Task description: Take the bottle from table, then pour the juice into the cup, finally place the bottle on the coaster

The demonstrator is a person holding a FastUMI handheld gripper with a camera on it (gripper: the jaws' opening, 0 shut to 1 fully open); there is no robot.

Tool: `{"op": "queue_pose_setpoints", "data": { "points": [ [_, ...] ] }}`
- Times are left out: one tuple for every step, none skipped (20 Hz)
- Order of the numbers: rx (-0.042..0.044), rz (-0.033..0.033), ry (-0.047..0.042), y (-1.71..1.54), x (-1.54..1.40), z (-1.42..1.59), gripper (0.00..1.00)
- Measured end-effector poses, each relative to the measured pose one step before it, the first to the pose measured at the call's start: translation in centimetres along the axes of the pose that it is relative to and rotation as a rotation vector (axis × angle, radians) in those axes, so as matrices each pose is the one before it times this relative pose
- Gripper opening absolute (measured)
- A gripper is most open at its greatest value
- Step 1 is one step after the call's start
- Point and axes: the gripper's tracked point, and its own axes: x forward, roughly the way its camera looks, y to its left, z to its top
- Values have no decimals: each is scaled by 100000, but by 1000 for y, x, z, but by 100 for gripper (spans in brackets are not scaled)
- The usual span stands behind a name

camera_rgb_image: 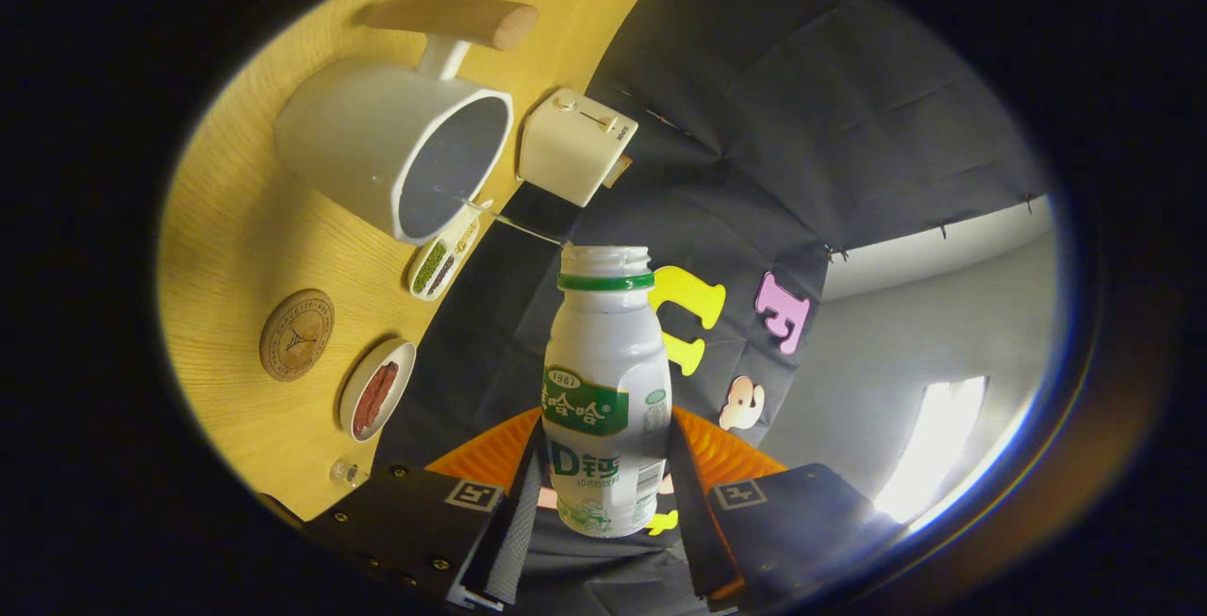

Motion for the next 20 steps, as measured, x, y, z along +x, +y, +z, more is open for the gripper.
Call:
{"op": "queue_pose_setpoints", "data": {
  "points": [
    [-1762, -487, -630, 35, -3, 202, 66],
    [-1519, -314, -561, 59, -10, 213, 66],
    [-1150, -136, -473, 43, -126, 100, 66],
    [-909, -104, -540, -72, -112, 107, 66],
    [-694, -47, -488, 58, -101, 178, 66],
    [-660, -69, -302, 22, 173, 67, 66],
    [-563, -46, -313, -5, -24, 80, 66],
    [-476, -136, -378, 11, -20, 93, 66],
    [-615, -222, -345, 13, -64, 37, 66],
    [-670, -217, -204, -40, -51, 97, 66],
    [-747, -224, -422, 49, -129, 94, 66],
    [-820, -188, -369, 30, 71, 73, 66],
    [-796, -1, -216, 61, -105, 121, 66],
    [-904, 212, -584, 24, -26, 116, 66],
    [-789, 2, -299, 17, -95, 69, 66],
    [-752, 70, -376, 18, -40, 34, 66],
    [-577, 198, -290, 60, -74, 56, 66],
    [-565, 87, -305, -28, 48, -37, 66],
    [-508, 123, -176, 5, -48, 78, 66],
    [-637, -2, -362, -12, -49, 90, 66]
  ]
}}
